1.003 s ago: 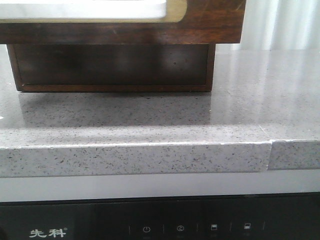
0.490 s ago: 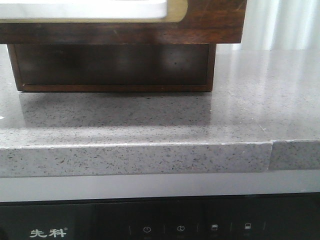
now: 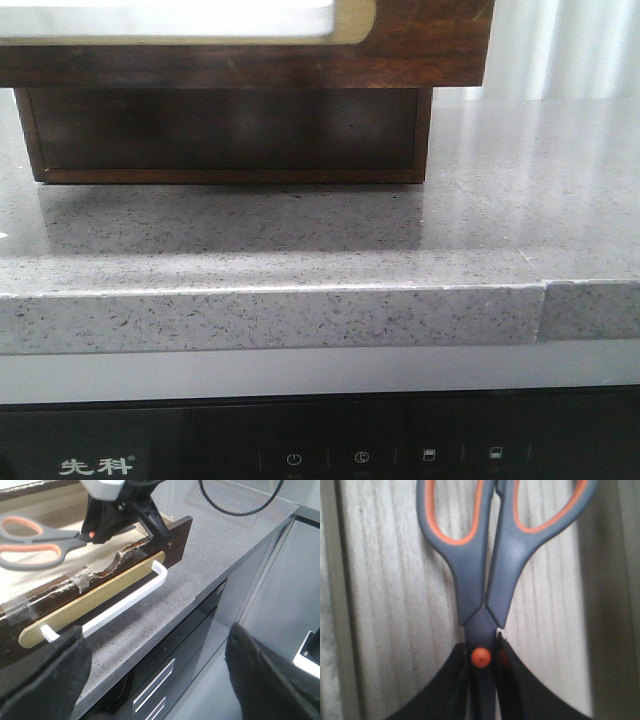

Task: Put scissors in drawer with both arms
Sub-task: 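Lift the scissors with the right gripper and carry them over the drawer, then lower the scissors into the drawer and open the right gripper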

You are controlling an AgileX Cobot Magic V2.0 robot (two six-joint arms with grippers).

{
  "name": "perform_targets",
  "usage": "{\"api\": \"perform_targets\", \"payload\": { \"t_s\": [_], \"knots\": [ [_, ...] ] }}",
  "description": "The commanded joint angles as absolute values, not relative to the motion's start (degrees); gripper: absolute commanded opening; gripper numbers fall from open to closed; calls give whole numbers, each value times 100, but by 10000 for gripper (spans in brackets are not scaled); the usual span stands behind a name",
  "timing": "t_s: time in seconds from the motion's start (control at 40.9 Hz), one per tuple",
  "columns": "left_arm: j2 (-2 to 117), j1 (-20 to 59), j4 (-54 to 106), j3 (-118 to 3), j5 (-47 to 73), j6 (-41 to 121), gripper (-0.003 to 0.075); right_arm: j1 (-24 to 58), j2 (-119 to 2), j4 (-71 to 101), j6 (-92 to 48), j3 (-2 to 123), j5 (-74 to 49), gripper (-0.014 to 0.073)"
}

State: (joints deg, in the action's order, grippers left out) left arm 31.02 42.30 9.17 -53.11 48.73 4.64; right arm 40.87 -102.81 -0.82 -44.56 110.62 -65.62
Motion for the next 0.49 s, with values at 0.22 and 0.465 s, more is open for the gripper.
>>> {"api": "perform_targets", "payload": {
  "t_s": [0.22, 0.465],
  "knots": [
    [3136, 4268, 1006, -5484, 4386, 414, 547, 4086, -10165, -416, -4439, 11208, -6334, 165],
    [3136, 4268, 1006, -5484, 4386, 414, 547, 4067, -9999, -628, -4133, 11215, -6247, 371]
  ]
}}
